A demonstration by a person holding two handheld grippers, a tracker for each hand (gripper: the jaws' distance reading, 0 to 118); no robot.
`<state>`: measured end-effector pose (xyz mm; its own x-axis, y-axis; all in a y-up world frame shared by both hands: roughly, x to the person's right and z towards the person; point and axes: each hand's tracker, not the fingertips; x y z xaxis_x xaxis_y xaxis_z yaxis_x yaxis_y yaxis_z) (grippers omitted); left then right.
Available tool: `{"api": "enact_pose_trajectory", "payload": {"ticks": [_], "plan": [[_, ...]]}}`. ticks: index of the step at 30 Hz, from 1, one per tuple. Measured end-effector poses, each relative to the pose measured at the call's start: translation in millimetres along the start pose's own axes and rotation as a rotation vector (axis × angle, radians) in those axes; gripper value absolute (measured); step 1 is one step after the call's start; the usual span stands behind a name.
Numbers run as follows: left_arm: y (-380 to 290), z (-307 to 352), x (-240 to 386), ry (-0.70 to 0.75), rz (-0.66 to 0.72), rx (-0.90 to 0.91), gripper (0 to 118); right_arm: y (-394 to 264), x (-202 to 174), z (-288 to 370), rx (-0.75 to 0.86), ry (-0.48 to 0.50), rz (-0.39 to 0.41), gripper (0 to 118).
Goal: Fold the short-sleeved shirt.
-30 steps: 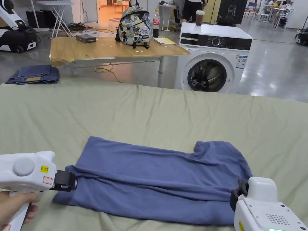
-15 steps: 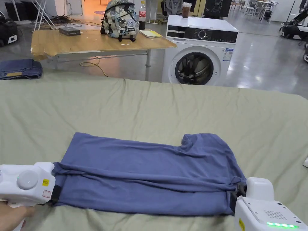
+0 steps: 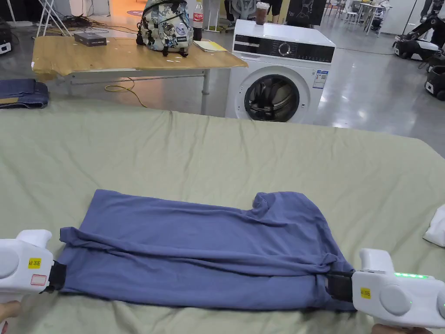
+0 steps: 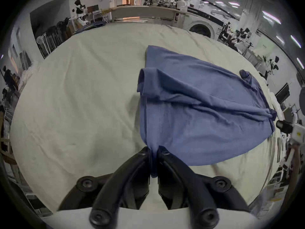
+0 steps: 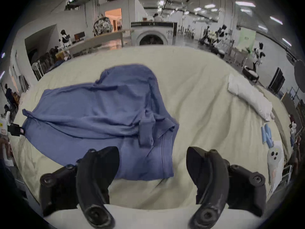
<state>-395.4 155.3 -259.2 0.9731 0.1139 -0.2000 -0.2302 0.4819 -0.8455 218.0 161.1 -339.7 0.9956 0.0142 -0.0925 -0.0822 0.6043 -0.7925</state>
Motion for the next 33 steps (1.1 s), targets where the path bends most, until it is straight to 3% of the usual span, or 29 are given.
{"api": "enact_pose_trajectory", "payload": {"ticks": [3,5,7,8,9,10,12,24,33], "plan": [[-1,2,2,0.000,-0.002,0.000,2,-9,1,-26,-0.110,-0.010,0.008,84],[-2,2,2,-0.002,-0.002,-0.001,2,-22,1,-32,-0.122,0.007,-0.016,58],[-5,5,3,-0.008,0.004,0.000,2,-26,-2,-23,-0.068,-0.009,-0.012,41],[-5,5,2,-0.011,0.007,0.001,2,-26,-4,-20,-0.069,-0.007,-0.003,19],[-6,5,3,-0.012,0.008,0.001,2,-27,-3,-19,-0.072,0.074,-0.017,5],[-6,5,3,-0.012,0.007,0.003,2,-27,-6,-17,-0.066,0.057,-0.052,5],[-7,6,4,-0.011,0.007,0.004,2,-26,-8,-16,-0.067,0.034,-0.017,4],[4,58,2,-0.055,0.010,0.132,2,-2,-9,60,0.038,0.053,-0.052,3],[-35,103,-21,-0.087,0.051,0.179,2,-22,-9,125,0.080,0.073,-0.005,3]]}}
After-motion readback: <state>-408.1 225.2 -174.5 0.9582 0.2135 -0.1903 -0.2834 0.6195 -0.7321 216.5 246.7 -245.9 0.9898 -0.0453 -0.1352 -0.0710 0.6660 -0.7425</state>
